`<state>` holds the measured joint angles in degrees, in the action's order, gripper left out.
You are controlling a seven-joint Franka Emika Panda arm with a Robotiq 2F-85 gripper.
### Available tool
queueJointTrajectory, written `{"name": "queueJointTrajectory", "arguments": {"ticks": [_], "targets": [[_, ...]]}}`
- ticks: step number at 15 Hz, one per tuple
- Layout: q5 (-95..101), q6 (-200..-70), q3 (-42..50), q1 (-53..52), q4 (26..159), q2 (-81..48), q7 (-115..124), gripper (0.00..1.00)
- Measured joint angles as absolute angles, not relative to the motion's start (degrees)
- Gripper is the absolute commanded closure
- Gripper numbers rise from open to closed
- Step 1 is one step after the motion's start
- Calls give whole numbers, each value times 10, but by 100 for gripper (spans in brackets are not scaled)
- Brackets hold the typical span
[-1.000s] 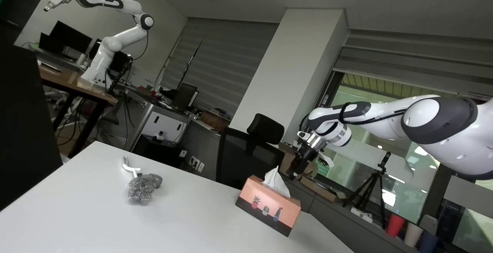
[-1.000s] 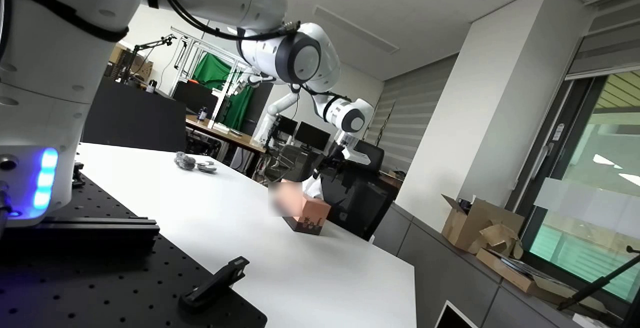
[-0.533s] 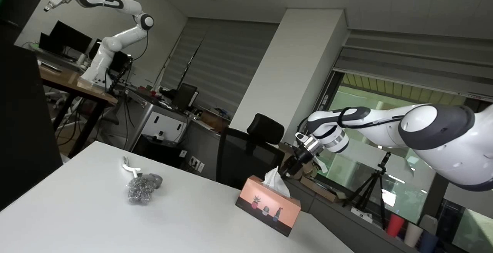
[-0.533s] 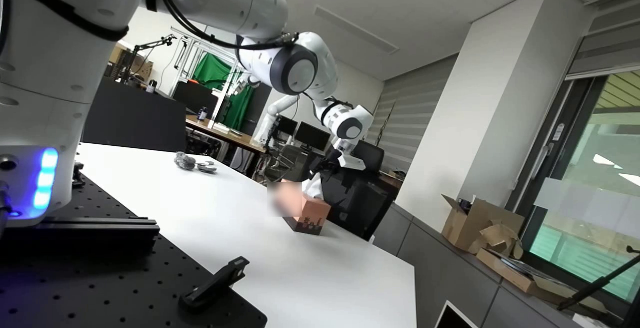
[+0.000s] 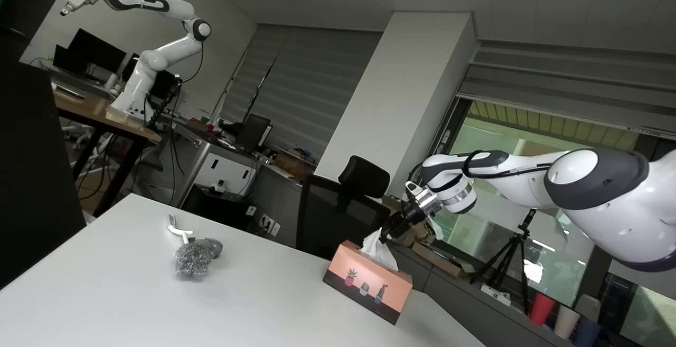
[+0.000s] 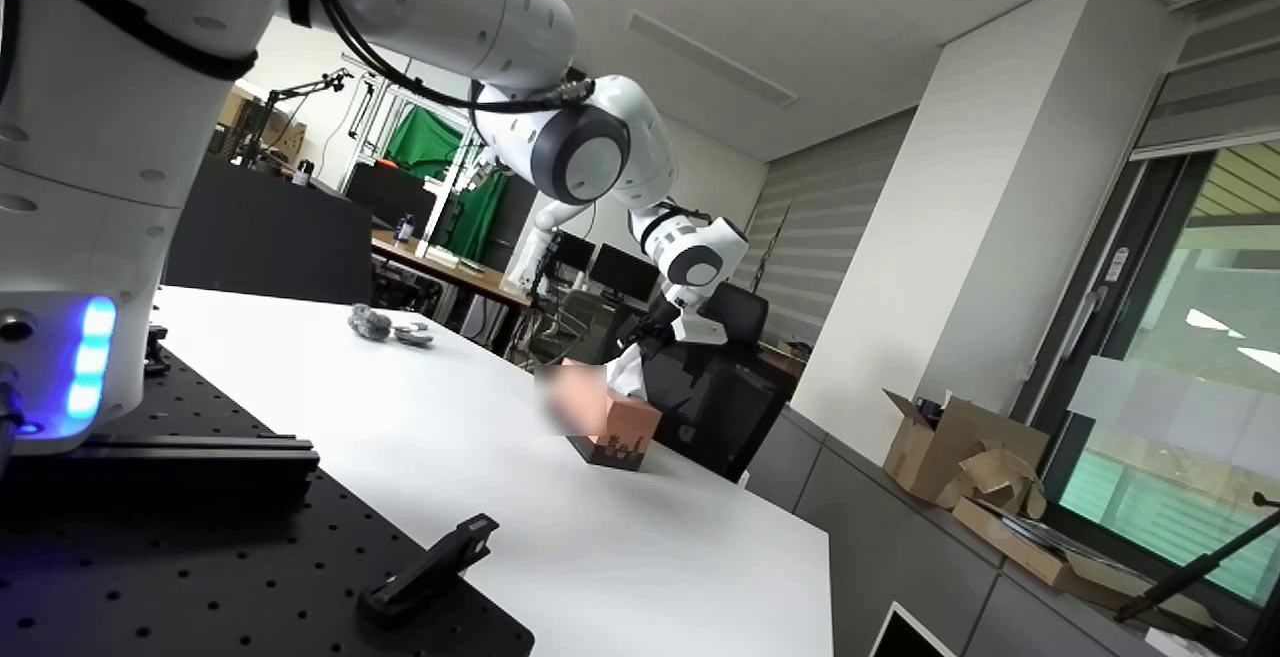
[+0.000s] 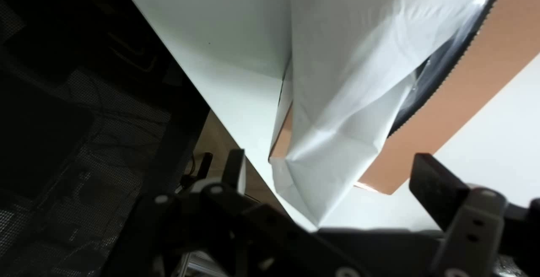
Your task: Pull out one tissue square from the tissue box
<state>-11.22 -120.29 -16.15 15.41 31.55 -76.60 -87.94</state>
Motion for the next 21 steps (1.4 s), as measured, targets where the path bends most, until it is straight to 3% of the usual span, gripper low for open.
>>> {"name": "queueJointTrajectory", "arguments": {"ticks": [12, 13, 14, 21], "targets": [[-111, -1148, -174, 152, 311, -778, -877, 0], [-110, -1136, -171, 151, 308, -777, -865, 25], [-109, -1124, -166, 151, 306, -776, -851, 26], [-85, -1089, -127, 138, 290, -753, -765, 75]]}}
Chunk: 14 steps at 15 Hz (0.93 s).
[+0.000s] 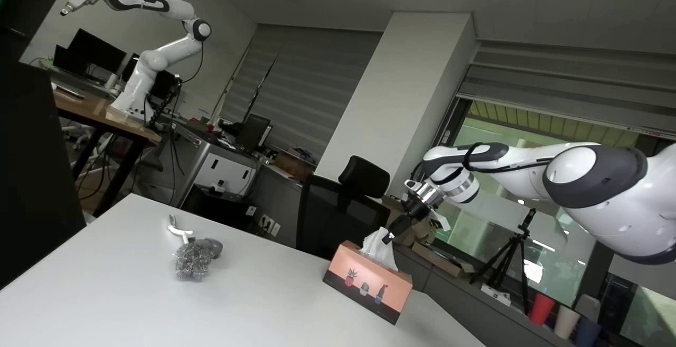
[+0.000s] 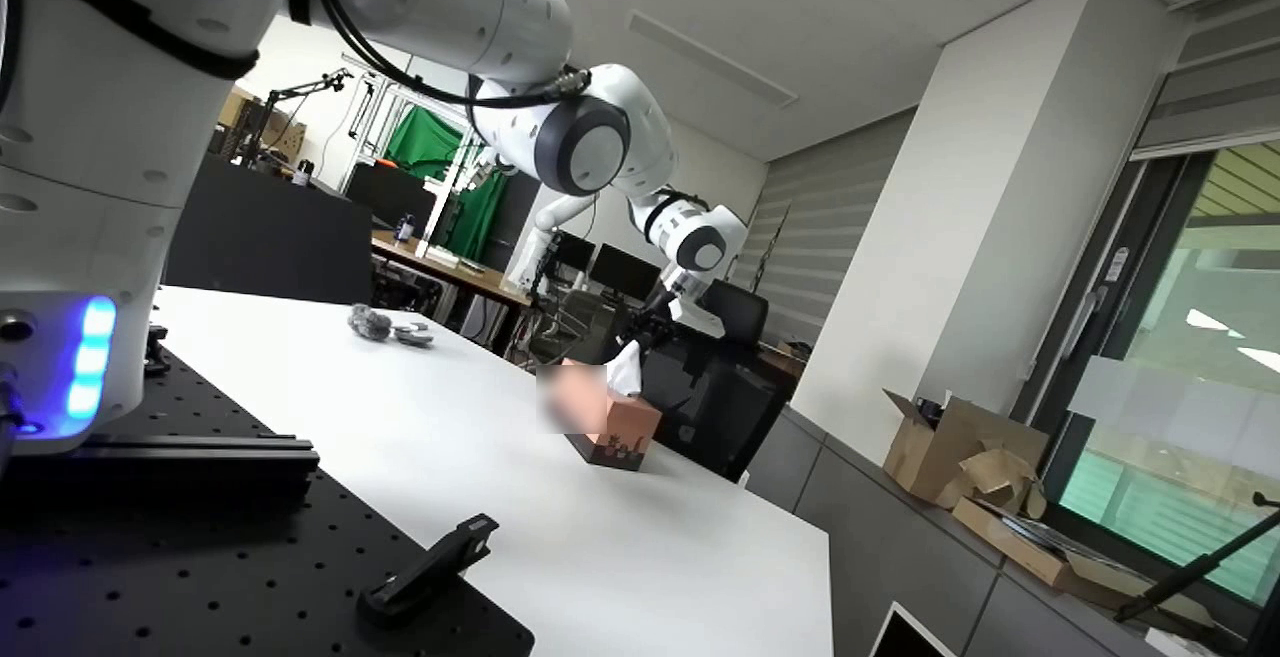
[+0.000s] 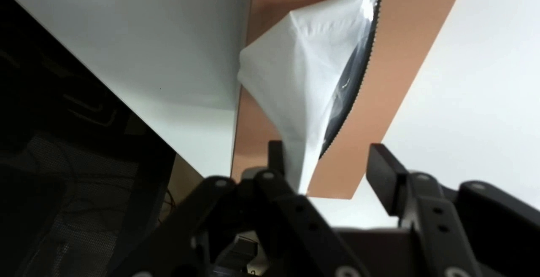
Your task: Pull out one tissue square from the tissue box
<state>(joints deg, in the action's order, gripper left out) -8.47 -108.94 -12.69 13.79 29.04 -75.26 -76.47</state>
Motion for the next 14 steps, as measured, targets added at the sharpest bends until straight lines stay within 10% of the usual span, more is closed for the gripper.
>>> {"name": "queueJointTrajectory", "arguments": {"ticks": [4, 14], "targets": [[-78, -1070, -120, 133, 290, -743, -750, 99], [-76, -1044, -113, 130, 282, -730, -735, 100]]}}
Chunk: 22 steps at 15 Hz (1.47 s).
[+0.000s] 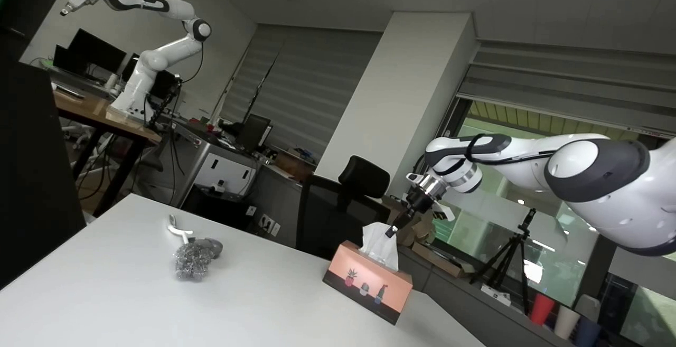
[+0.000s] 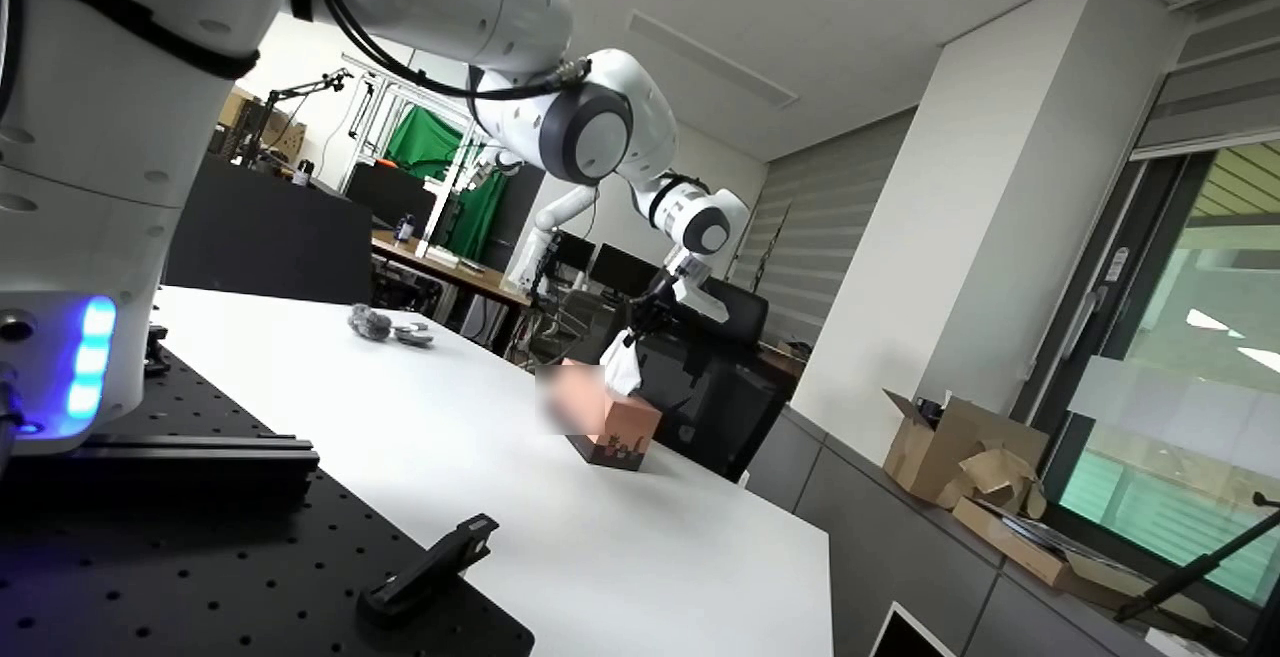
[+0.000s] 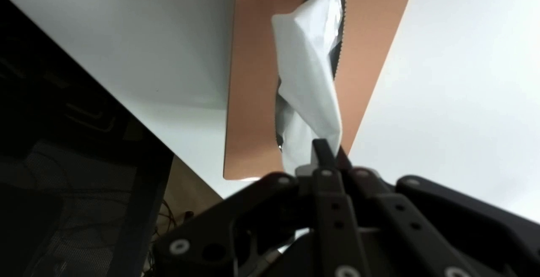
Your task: Pull out one tissue square from the tissue box
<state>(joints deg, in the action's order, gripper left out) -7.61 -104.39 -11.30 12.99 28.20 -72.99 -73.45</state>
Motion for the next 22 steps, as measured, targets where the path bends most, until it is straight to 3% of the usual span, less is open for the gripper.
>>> {"name": "queueJointTrajectory", "arguments": {"ticks": [15, 22], "targets": [[-29, -1005, -84, 63, 239, -608, -756, 100], [-28, -928, -87, 29, 240, -570, -835, 100]]}}
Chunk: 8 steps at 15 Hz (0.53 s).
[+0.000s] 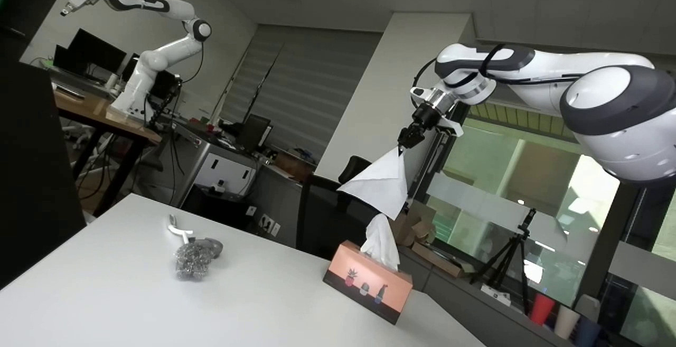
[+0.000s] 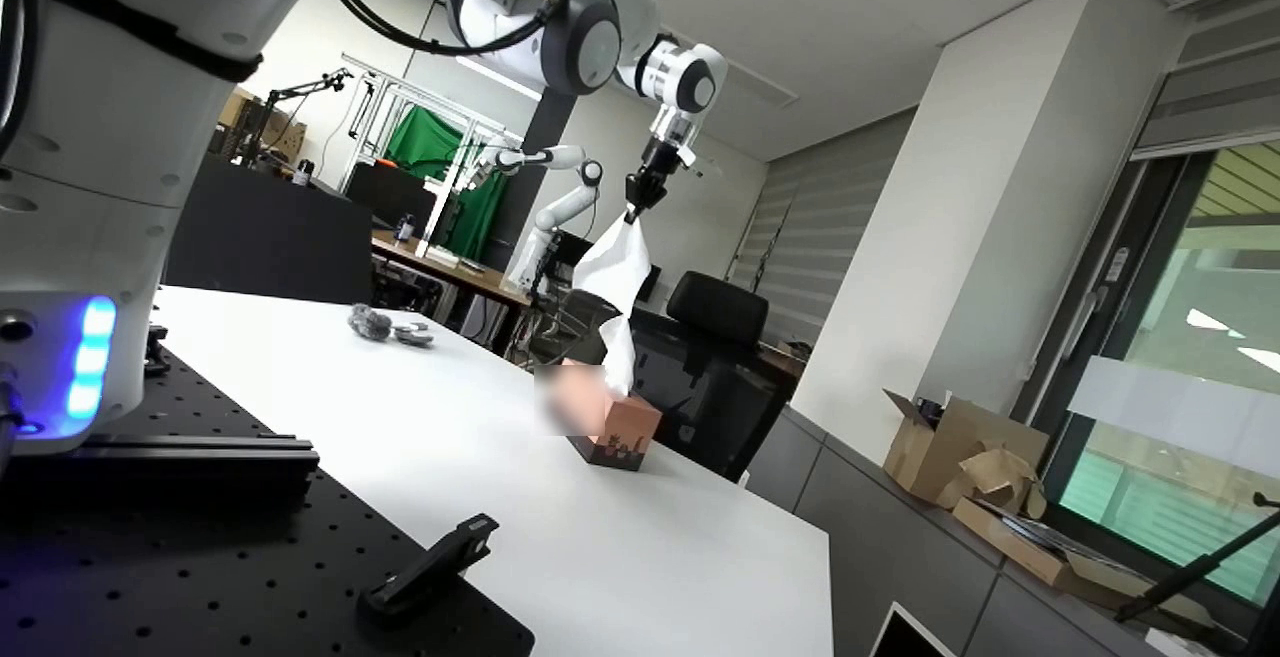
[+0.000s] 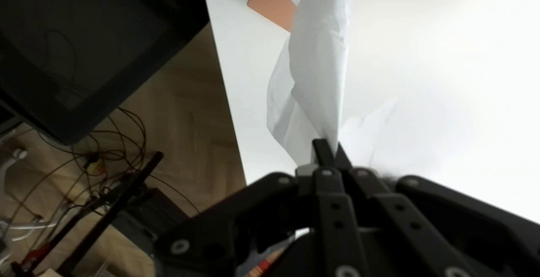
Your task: Pull out one tissue square from the tissue box
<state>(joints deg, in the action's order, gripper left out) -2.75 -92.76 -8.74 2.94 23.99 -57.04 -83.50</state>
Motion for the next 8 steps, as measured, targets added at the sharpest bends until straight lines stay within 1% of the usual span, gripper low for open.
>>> {"name": "queueJointTrajectory", "arguments": {"ticks": [4, 8], "targets": [[-28, -867, -88, 10, 254, -589, -861, 100], [-28, -796, -86, -13, 250, -646, -879, 100]]}}
